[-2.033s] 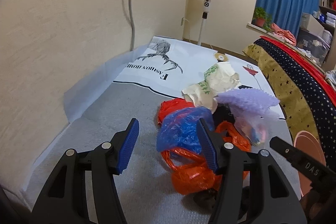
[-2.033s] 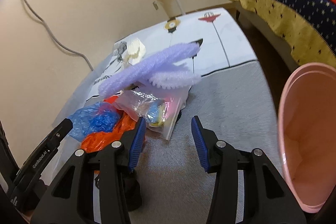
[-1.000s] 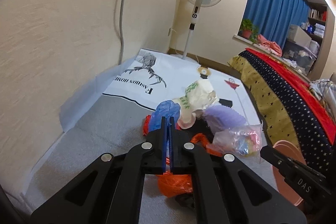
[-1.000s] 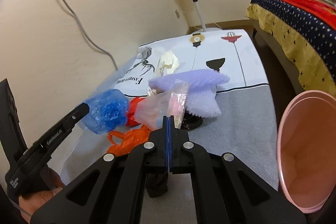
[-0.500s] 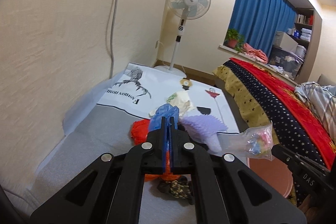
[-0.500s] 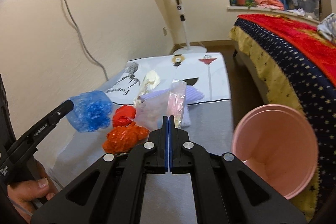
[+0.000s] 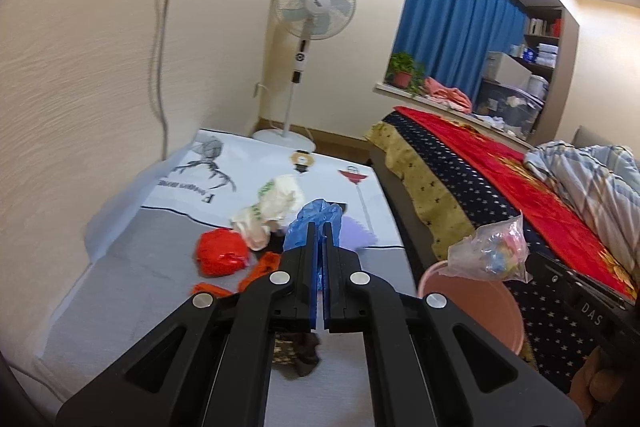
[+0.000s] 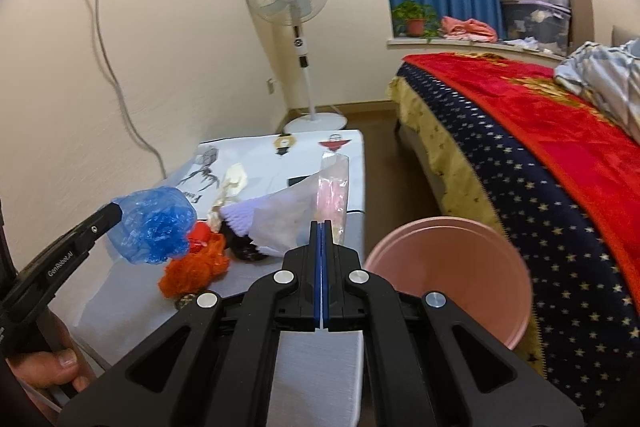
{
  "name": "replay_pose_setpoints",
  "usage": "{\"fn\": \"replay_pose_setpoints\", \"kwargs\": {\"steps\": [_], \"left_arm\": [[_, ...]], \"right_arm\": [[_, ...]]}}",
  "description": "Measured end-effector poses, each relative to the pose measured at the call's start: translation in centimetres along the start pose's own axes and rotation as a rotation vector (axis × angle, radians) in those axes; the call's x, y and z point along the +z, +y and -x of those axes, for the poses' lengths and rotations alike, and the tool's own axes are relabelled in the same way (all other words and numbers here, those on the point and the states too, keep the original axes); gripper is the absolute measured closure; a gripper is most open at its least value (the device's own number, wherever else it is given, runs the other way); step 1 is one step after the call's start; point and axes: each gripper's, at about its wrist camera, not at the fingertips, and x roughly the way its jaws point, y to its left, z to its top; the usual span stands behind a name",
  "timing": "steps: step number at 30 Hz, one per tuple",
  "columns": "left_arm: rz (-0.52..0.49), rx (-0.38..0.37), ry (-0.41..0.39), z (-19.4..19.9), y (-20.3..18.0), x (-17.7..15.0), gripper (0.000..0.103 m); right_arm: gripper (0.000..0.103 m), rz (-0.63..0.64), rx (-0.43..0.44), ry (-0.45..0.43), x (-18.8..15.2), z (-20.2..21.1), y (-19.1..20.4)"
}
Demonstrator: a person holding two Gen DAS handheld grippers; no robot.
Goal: Collect trash
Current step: 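Carry both held bags over the pink bin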
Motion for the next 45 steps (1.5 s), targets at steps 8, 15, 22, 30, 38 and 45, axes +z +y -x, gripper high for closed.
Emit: {"fn": "replay_pose_setpoints", "kwargs": {"steps": [8,15,22,30,38,45], "left_arm": [[-0.033,-0.081,0.022,-0.8,-3.3,-0.7,0.102],[-0.055,-0.15,0.052,-2.7,-6.6,-1.4,0.102],[-0.085,-0.216,0.079,-4.3,-10.1,-2.3,0.102],[-0.105,-0.264,0.134,-6.9,-12.5,-3.5,0.102],[-0.112,-0.28,0.19,-9.2,-13.6,-4.3,0.102],[-0.133,-0.303,0.219,-10.2,-15.0,-5.0,0.102]], "right_arm": [[0.103,-0.066,-0.112,-0.001,-0.2,1.4,-4.4],[0.103,-0.111,-0.203,-0.005,-0.3,1.6,-7.9],[0.103,-0.14,-0.268,0.003,-0.6,1.0,-10.1],[0.103,-0.158,-0.336,0.011,-0.6,0.2,-12.2],[0.103,-0.175,-0.367,0.032,-1.0,-0.8,-12.9],[0.103,-0.185,-0.391,0.045,-1.2,-1.3,-13.4]]}}
